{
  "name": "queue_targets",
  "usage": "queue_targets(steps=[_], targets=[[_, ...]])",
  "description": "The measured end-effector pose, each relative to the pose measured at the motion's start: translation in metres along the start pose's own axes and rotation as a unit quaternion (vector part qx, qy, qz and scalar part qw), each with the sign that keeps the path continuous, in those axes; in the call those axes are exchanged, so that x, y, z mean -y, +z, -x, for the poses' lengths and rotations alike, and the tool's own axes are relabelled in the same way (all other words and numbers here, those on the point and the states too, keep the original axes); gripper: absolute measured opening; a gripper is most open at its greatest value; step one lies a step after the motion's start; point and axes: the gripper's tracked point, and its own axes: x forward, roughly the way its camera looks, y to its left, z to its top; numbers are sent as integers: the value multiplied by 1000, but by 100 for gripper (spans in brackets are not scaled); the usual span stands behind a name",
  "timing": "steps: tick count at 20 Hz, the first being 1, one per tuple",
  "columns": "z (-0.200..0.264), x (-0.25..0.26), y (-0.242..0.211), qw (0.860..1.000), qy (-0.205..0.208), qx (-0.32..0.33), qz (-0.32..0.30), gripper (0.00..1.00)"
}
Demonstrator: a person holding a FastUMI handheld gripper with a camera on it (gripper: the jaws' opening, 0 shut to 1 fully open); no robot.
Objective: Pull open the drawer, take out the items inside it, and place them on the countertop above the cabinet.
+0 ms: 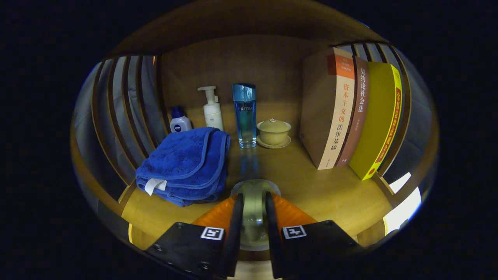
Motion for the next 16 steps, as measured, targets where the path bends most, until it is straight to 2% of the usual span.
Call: queue_targets(steps=[4, 5, 9, 10, 16], targets=[[3, -5, 2, 1000, 6, 6, 2, 75], [2, -7, 2, 1000, 8, 4, 2, 76], [6, -11, 7, 1000, 15, 13, 1, 93], [10, -11, 9, 1000, 15, 18, 4, 97], [34, -16, 23, 999, 24, 46, 10, 97]])
